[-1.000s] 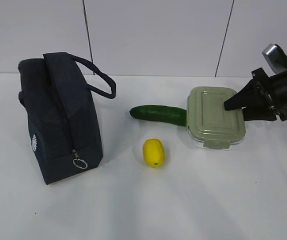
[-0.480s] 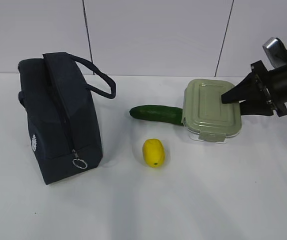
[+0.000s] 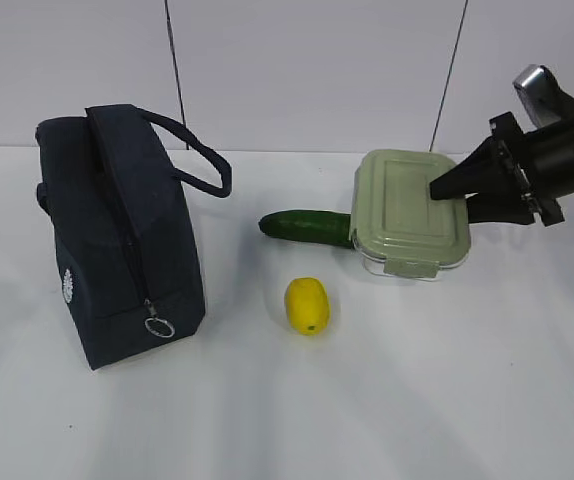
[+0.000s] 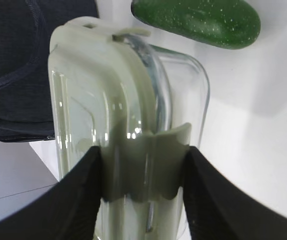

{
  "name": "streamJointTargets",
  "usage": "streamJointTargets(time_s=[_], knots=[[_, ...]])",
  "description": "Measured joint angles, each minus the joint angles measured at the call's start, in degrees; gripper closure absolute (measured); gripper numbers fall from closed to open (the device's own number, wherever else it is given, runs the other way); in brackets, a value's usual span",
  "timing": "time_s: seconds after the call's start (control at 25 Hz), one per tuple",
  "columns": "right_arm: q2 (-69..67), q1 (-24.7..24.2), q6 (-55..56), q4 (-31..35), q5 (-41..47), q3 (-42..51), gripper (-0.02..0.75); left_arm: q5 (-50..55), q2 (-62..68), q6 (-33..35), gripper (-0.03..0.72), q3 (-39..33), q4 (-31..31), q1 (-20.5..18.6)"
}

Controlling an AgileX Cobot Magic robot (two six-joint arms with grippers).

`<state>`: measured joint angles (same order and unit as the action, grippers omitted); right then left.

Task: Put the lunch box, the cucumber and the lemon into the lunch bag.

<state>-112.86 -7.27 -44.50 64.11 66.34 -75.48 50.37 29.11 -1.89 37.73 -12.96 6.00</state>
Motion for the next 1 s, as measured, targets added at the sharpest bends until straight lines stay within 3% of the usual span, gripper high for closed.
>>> streamJointTargets(time_s=[0.32,0.52,0.8,0.92,1.0], knots=[[2.03,0.10,0.00,0.59,0.23,0.00,0.365,-12.16,15.44,0.33,0.404,0.00,-12.52,0.00],[3.79,0.10,0.00,0.59,0.25,0.00,0.365,-16.84,26.46,7.16,0.355,0.56,-22.54,0.00],[4.22,0.10,0.00,0.68,0.35,0.00,0.365,-17.19,41.23,13.07,0.337,11.51,-28.17,-0.59],[4.22,0.10,0.00,0.68,0.35,0.00,0.365,-14.59,47.20,14.12,0.333,16.77,-29.97,-3.72],[4.22,0.10,0.00,0.68,0.35,0.00,0.365,-11.23,51.35,17.19,0.327,19.67,-34.63,-6.65]])
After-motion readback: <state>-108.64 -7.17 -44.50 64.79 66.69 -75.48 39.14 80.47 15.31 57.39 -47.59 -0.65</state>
